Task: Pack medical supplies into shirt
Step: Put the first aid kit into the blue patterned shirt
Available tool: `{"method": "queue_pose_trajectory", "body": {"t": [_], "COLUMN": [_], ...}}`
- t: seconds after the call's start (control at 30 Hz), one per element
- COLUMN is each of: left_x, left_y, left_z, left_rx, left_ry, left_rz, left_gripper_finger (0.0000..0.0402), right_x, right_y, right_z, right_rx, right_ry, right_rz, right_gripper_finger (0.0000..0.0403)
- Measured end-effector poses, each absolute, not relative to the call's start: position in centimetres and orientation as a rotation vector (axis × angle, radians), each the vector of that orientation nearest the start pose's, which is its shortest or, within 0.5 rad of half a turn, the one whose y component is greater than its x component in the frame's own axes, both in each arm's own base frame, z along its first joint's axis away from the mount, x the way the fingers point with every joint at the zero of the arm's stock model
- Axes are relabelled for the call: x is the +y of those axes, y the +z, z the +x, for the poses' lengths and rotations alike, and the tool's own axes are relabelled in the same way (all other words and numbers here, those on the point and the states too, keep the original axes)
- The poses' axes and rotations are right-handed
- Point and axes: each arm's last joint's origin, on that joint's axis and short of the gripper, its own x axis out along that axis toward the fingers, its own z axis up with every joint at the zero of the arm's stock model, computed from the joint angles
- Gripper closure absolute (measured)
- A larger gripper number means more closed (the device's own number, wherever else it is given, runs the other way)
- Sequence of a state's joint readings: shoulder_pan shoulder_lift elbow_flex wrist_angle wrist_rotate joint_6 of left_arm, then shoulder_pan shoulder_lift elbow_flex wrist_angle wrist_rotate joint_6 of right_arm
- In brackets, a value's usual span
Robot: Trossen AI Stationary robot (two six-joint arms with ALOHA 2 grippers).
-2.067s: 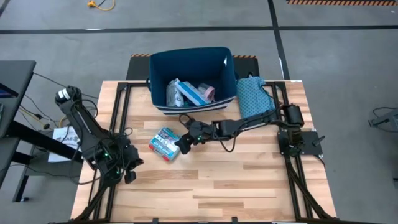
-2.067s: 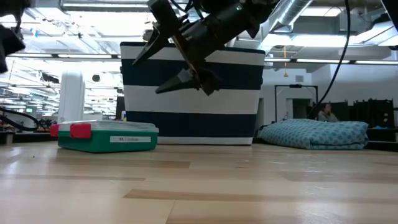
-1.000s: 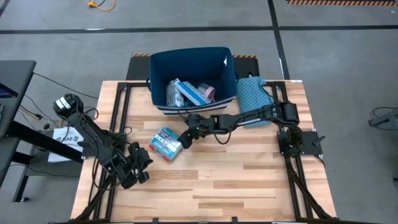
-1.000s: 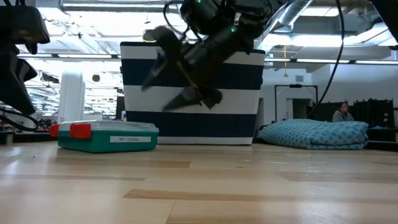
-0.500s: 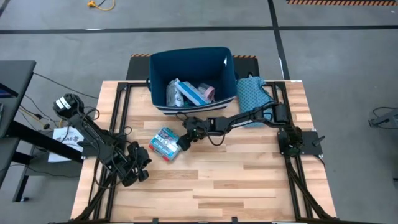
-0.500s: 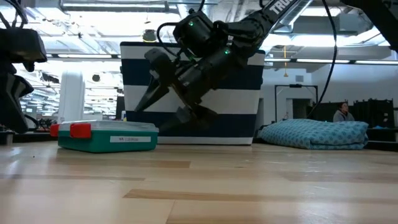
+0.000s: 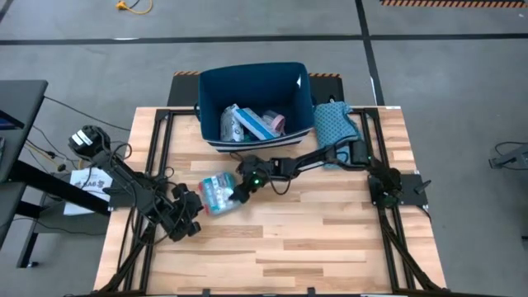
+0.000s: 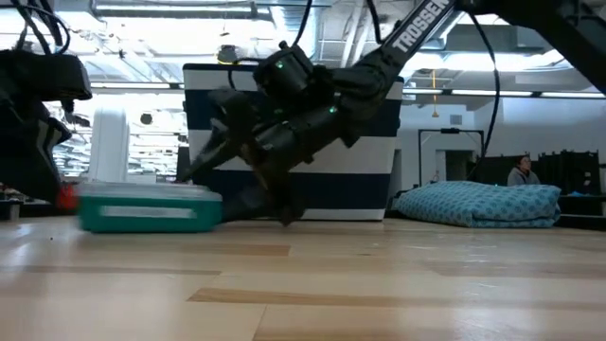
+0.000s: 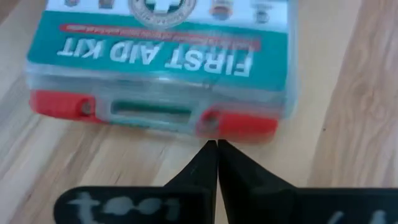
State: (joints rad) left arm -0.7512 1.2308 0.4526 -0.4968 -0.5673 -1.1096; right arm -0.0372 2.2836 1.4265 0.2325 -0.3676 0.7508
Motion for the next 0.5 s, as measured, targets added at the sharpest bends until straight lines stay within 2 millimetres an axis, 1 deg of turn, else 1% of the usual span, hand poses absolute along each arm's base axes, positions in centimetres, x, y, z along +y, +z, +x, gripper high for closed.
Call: {"method": "queue_pose_trajectory", "body": {"t": [0.07, 0.17, 0.27, 0.4, 0.5], "left_x": [-10.7, -10.7, -10.7, -10.7, -10.7], "left_y": [13.4, 13.4, 13.4, 13.4, 13.4], "left_z": [13.9, 14.0, 14.0, 14.0, 14.0], "left_rx": [0.947, 0.964, 0.968, 0.966, 0.972], "left_ry": [0.375, 0.358, 0.356, 0.356, 0.351], "left_rz": [-0.228, -0.225, -0.223, -0.219, -0.218], "left_gripper_finger": [0.0401, 0.0401, 0.0401, 0.0401, 0.0401], "right_x": [0.0, 0.7, 0.8, 0.7, 0.9], "right_y": [10.2, 10.4, 10.6, 10.8, 11.0], "right_z": [48.1, 48.6, 48.8, 49.0, 49.0], "right_rx": [0.696, 0.688, 0.675, 0.657, 0.647], "right_ry": [0.122, 0.133, 0.135, 0.162, 0.195], "right_rz": [0.851, 0.833, 0.824, 0.866, 0.876], "right_gripper_finger": [0.01, 0.01, 0.01, 0.01, 0.01]}}
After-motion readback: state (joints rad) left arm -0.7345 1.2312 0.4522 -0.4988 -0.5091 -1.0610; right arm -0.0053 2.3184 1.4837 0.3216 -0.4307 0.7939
